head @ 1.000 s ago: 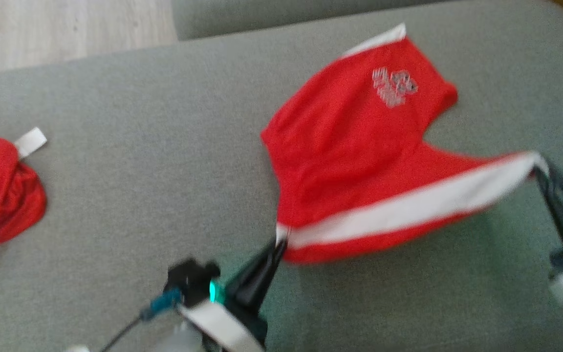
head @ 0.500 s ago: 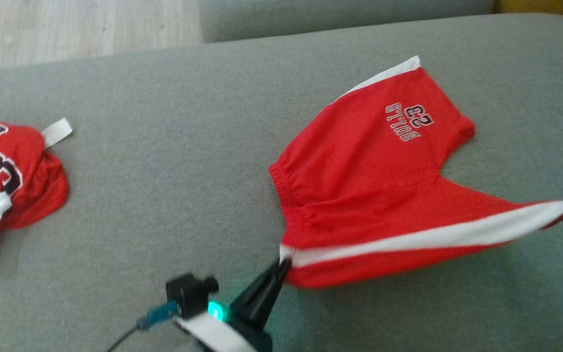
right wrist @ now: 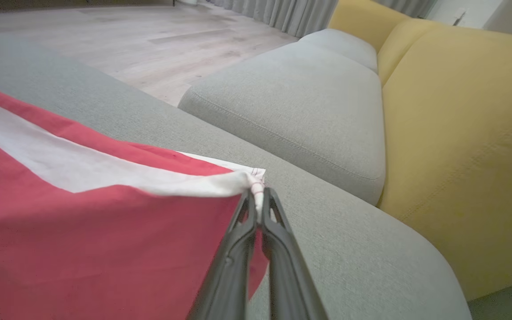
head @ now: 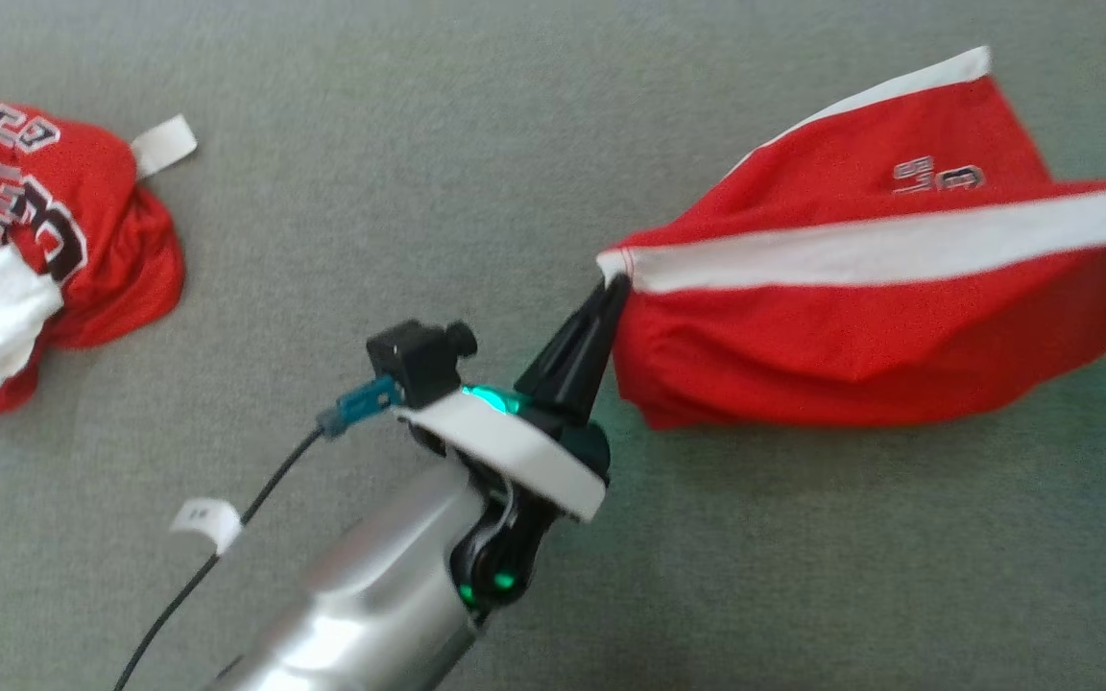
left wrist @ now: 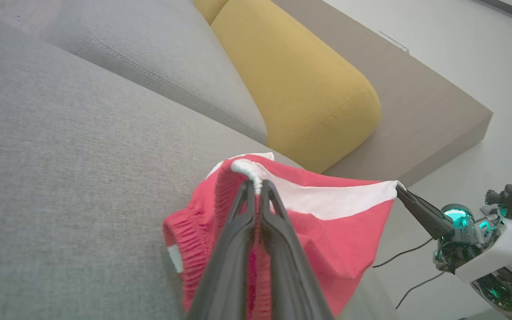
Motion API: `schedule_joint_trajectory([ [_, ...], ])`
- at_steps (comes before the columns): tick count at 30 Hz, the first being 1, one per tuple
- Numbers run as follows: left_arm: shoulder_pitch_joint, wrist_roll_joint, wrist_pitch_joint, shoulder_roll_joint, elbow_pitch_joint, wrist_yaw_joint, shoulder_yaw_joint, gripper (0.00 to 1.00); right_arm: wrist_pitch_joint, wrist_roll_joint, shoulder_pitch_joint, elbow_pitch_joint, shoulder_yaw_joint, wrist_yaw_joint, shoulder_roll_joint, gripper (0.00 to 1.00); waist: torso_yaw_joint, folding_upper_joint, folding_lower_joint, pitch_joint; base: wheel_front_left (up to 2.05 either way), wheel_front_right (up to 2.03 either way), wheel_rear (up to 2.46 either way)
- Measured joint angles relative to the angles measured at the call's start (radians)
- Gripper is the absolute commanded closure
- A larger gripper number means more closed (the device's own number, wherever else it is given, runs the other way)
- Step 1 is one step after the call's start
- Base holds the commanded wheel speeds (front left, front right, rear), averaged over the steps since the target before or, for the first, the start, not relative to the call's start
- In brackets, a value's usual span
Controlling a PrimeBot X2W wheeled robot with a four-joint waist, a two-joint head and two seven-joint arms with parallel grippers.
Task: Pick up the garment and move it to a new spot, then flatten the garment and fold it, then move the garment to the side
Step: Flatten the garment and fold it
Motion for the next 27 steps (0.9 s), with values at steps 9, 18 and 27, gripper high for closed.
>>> schedule_joint_trajectory([
  [9, -0.129, -0.060, 0.001, -0.046, 0.085, 0.000, -0.008, 1.00, 0.001, 0.008, -0.332, 0.170, 0.253, 0.000, -0.051, 1.00, 0.044, 0.0000, 0.0000, 0.096, 0.00, 0.00, 0.00],
  [18, -0.194, -0.024, -0.020, -0.051, 0.133, 0.000, -0.002, 1.00, -0.040, 0.000, -0.594, 0.374, 0.416, 0.000, -0.028, 1.00, 0.063, 0.0000, -0.0002, 0.149, 0.00, 0.00, 0.00],
  [27, -0.168, 0.021, -0.023, -0.054, 0.104, 0.009, 0.053, 0.00, -0.140, 0.014, -0.682, 0.539, 0.492, 0.000, 0.056, 0.00, 0.063, 0.0000, -0.0002, 0.151, 0.00, 0.00, 0.00],
])
